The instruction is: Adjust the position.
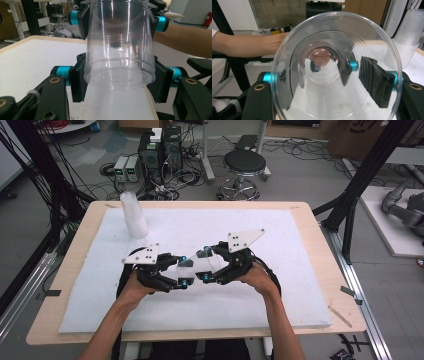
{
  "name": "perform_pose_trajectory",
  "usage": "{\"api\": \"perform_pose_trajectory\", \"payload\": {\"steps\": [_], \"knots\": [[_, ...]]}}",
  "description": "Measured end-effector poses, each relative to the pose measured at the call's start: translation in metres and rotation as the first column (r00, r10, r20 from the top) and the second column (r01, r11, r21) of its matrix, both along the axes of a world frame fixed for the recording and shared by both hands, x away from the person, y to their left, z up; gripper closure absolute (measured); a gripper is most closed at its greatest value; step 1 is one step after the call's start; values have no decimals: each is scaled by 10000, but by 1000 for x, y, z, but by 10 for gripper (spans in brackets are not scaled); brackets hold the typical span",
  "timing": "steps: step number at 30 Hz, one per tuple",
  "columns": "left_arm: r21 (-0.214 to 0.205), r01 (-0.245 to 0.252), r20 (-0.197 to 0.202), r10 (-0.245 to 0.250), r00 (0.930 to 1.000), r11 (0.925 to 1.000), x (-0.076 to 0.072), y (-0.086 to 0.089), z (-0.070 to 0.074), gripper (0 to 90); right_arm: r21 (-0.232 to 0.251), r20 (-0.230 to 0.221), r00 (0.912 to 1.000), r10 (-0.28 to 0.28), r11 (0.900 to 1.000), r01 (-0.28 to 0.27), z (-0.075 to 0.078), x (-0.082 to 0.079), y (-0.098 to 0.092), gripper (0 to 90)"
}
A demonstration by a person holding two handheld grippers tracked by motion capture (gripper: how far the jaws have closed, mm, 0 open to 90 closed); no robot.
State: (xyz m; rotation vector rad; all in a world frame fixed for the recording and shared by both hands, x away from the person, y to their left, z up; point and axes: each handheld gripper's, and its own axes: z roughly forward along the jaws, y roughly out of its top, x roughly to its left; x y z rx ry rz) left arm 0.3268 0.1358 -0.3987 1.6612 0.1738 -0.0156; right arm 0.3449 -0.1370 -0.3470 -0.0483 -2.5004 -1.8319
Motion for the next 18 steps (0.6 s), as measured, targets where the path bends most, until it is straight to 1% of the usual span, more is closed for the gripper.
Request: {"api": "perform_pose_trajectory", "payload": {"steps": [1,2,3,8,10,11,12,14,15,16,17,18], "knots": [[-41,-141,-343,140,9993,9999,1,-1,0,225,3,30,10000,45,10000,-45,0,0,0,329],[-81,-215,-588,210,9981,9997,3,-1,-1,98,15,66,9999,84,10000,-84,0,0,1,329],[-33,-434,-703,430,9966,9991,3,0,-1,25,10,79,9999,80,10000,-80,0,0,1,329],[154,-522,-583,531,9969,9985,1,5,1,17,-65,29,10000,-42,10000,42,0,0,0,328],[399,-801,-572,823,9950,9960,0,7,2,17,-74,38,9999,-100,9999,100,0,1,-2,328],[611,-938,-565,973,9937,9937,0,9,2,17,-117,31,9999,-143,9998,144,0,1,-3,327],[840,-1113,-516,1159,9919,9902,-1,11,1,17,-125,19,9997,-226,9997,226,0,1,-3,327],[1312,-1567,-409,1633,9857,9789,-2,14,0,17,-276,-8,9992,-399,9988,398,1,2,-5,326],[1478,-1726,-399,1802,9828,9738,-3,17,0,17,-417,23,9985,-553,9976,553,1,3,-6,326],[1589,-1870,-368,1951,9801,9694,-4,20,-2,17,-525,29,9979,-653,9965,654,2,4,-7,326],[1663,-2035,-256,2105,9773,9648,-6,22,-3,17,-643,34,9966,-820,9945,820,2,5,-8,327],[1725,-2218,-240,2292,9731,9597,-7,25,-5,17,-800,6,9954,-962,9922,960,2,6,-9,327]]}}
